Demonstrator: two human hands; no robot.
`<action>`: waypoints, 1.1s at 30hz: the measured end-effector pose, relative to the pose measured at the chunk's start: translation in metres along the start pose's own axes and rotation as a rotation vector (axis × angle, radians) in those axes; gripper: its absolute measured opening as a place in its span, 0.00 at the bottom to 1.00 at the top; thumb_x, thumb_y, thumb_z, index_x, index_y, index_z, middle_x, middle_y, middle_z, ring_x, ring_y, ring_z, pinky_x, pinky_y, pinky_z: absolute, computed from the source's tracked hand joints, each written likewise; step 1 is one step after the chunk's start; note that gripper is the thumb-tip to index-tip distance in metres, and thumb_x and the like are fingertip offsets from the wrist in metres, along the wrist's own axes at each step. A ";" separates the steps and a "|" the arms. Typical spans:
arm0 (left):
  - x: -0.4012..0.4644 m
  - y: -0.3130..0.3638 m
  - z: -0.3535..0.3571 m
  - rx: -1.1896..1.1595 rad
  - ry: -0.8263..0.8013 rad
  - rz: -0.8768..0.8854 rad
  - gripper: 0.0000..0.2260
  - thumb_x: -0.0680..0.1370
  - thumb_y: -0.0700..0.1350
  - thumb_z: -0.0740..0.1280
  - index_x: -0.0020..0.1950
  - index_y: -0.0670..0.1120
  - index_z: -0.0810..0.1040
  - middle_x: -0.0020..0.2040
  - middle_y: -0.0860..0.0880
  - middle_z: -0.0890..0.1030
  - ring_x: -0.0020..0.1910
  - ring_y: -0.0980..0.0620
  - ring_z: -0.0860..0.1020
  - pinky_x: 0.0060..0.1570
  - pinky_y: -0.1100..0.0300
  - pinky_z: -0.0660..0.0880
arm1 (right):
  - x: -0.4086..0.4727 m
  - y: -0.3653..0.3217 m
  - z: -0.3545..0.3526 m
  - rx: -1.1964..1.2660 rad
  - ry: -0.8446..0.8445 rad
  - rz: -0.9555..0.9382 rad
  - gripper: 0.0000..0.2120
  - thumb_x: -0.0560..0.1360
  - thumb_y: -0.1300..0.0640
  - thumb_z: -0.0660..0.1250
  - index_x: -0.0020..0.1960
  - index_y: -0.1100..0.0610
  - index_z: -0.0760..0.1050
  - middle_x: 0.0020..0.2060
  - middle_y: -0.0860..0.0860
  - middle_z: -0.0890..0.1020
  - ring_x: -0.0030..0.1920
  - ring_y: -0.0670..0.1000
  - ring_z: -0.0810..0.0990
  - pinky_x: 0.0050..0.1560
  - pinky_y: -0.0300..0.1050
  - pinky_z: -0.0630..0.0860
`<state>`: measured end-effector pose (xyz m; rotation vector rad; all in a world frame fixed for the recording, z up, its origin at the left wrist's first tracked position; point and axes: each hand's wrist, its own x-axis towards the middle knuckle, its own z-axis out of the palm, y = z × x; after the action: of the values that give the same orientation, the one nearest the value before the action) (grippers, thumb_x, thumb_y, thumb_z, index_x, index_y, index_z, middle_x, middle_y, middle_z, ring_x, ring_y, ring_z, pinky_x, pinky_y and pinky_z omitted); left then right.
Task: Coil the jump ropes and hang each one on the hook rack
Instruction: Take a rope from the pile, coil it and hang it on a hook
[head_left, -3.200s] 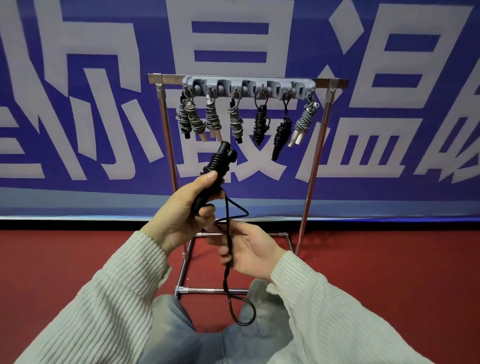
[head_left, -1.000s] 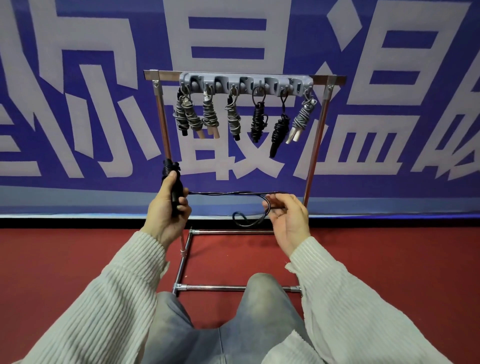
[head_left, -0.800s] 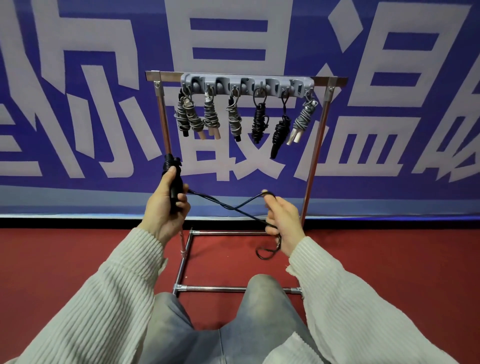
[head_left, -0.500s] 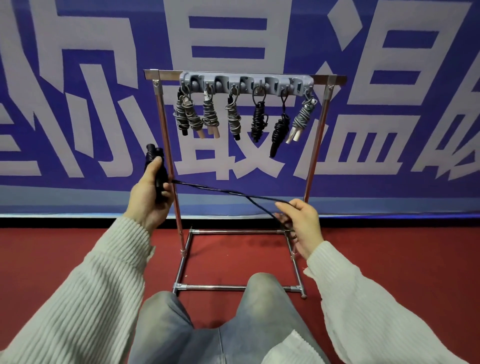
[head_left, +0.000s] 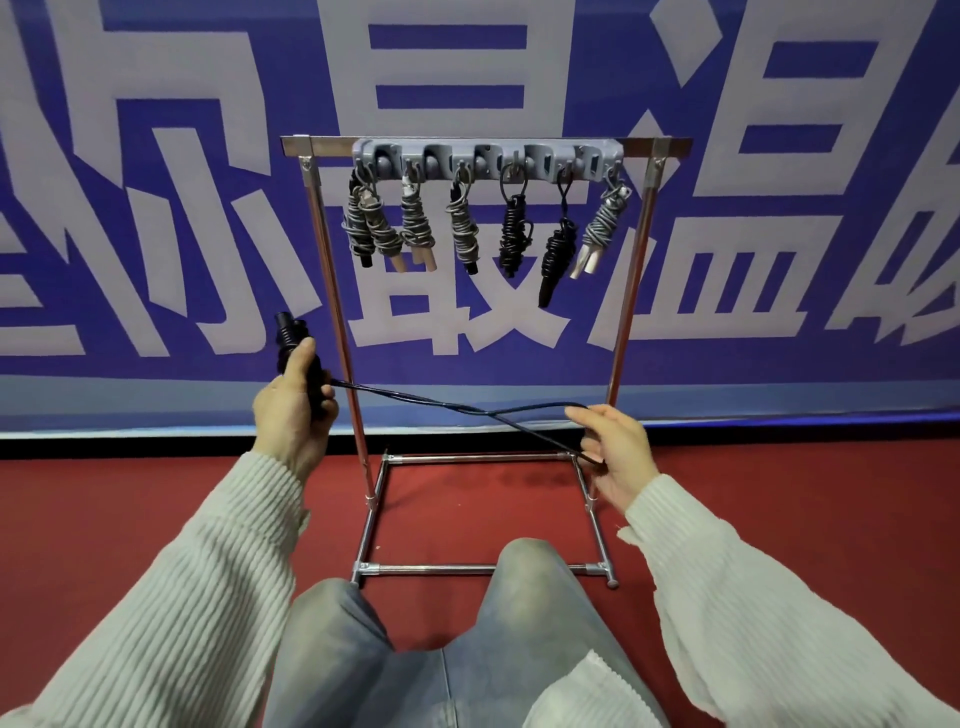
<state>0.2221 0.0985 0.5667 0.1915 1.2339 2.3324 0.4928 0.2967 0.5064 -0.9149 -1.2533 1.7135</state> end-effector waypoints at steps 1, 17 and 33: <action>0.000 -0.002 0.001 0.016 -0.005 0.008 0.15 0.77 0.49 0.75 0.57 0.44 0.76 0.38 0.49 0.75 0.29 0.56 0.72 0.27 0.67 0.69 | 0.000 0.001 -0.001 -0.037 0.002 -0.040 0.09 0.75 0.62 0.74 0.42 0.55 0.75 0.29 0.47 0.68 0.24 0.44 0.62 0.23 0.37 0.63; -0.068 -0.015 0.037 0.609 -0.492 -0.019 0.12 0.79 0.46 0.72 0.56 0.39 0.80 0.45 0.42 0.82 0.44 0.47 0.84 0.54 0.53 0.82 | -0.013 0.019 0.026 -0.591 -0.199 -0.172 0.28 0.77 0.70 0.62 0.75 0.55 0.70 0.67 0.52 0.78 0.69 0.51 0.76 0.66 0.43 0.73; -0.054 -0.006 0.014 0.963 -0.461 0.108 0.21 0.72 0.46 0.80 0.61 0.49 0.76 0.43 0.48 0.83 0.32 0.53 0.75 0.34 0.58 0.74 | -0.036 -0.033 0.063 -1.002 -0.489 -0.434 0.11 0.81 0.45 0.66 0.50 0.49 0.84 0.37 0.51 0.84 0.38 0.49 0.80 0.44 0.51 0.75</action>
<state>0.2759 0.0860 0.5755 1.0537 1.9854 1.4391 0.4577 0.2455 0.5567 -0.6527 -2.5248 0.9217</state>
